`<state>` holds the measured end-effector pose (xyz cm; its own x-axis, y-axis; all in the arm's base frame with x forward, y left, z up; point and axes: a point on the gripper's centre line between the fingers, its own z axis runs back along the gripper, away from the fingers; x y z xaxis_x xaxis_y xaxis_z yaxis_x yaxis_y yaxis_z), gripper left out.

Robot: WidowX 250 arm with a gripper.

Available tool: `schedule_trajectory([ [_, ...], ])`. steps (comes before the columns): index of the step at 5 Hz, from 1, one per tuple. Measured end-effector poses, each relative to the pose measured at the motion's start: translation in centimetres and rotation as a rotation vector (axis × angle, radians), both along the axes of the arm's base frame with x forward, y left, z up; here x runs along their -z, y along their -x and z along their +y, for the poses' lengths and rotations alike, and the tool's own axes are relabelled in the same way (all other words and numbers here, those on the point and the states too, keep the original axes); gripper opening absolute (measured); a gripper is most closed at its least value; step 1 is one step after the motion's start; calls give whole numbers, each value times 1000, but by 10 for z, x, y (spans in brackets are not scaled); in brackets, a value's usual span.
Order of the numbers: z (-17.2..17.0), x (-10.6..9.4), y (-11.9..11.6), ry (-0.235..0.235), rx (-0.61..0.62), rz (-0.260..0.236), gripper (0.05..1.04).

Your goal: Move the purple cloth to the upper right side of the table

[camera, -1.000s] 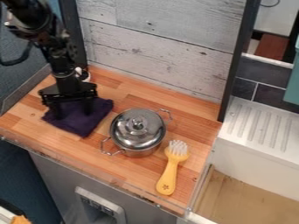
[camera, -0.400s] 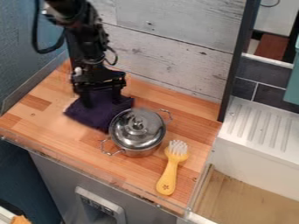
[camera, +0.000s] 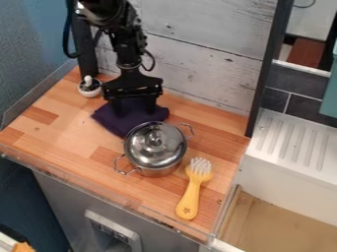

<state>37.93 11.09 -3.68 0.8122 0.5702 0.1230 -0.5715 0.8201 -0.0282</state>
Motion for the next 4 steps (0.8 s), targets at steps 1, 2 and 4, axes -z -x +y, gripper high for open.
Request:
schedule_trajectory([
  [1,-15,1,-8,26,34,2,999],
  [2,-36,-1,-16,59,69,-1,1000],
  [4,-86,-1,-21,69,202,9,1000],
])
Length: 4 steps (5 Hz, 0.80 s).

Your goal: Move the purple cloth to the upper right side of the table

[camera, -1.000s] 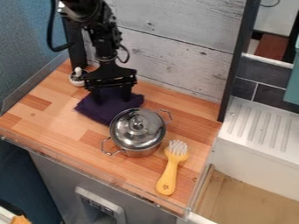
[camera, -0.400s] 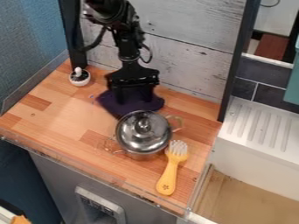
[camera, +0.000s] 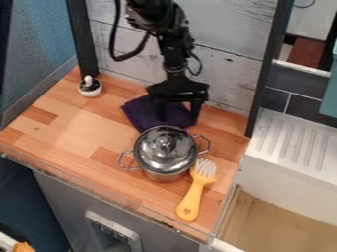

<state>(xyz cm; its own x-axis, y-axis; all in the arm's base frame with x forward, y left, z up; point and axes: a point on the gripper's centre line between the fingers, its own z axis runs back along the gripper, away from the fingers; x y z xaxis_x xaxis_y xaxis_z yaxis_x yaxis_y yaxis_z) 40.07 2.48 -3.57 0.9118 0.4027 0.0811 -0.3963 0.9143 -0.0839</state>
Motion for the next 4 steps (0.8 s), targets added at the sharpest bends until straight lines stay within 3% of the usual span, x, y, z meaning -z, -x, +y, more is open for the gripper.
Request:
schedule_trajectory([
  [3,-8,-7,8,4,9,11,999],
  [4,-5,-45,9,-2,13,-60,1000],
])
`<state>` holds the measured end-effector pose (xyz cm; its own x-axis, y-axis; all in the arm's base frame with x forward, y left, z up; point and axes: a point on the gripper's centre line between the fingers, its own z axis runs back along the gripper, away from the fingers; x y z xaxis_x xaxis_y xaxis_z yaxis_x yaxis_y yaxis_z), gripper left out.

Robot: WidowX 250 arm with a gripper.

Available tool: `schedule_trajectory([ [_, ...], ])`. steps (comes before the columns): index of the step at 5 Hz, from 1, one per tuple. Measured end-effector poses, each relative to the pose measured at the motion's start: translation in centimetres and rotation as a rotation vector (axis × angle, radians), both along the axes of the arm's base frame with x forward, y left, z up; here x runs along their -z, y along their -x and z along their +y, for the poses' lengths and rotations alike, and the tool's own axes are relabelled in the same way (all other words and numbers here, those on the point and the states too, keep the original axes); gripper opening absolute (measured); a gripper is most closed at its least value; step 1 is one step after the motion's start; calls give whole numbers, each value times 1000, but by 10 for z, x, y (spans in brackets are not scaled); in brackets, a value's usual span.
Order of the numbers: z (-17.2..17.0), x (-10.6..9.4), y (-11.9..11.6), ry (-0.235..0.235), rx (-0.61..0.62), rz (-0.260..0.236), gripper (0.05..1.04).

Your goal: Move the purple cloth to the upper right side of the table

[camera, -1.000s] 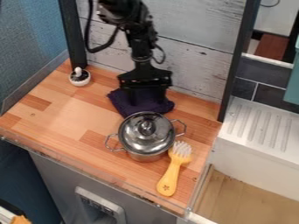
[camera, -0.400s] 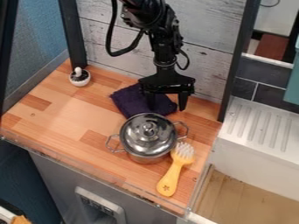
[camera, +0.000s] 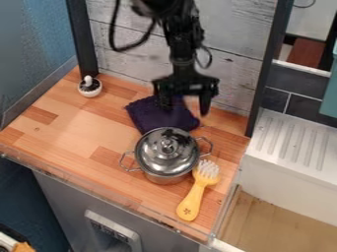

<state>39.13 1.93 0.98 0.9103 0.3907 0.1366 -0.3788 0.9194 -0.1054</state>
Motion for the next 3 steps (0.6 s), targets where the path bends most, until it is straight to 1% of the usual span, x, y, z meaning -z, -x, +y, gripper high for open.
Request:
schedule_trajectory([
  [1,13,-25,10,-7,-26,-38,1000],
  [2,26,-42,22,-18,-58,-63,1000],
  [3,27,-42,22,-16,-64,-65,1000],
])
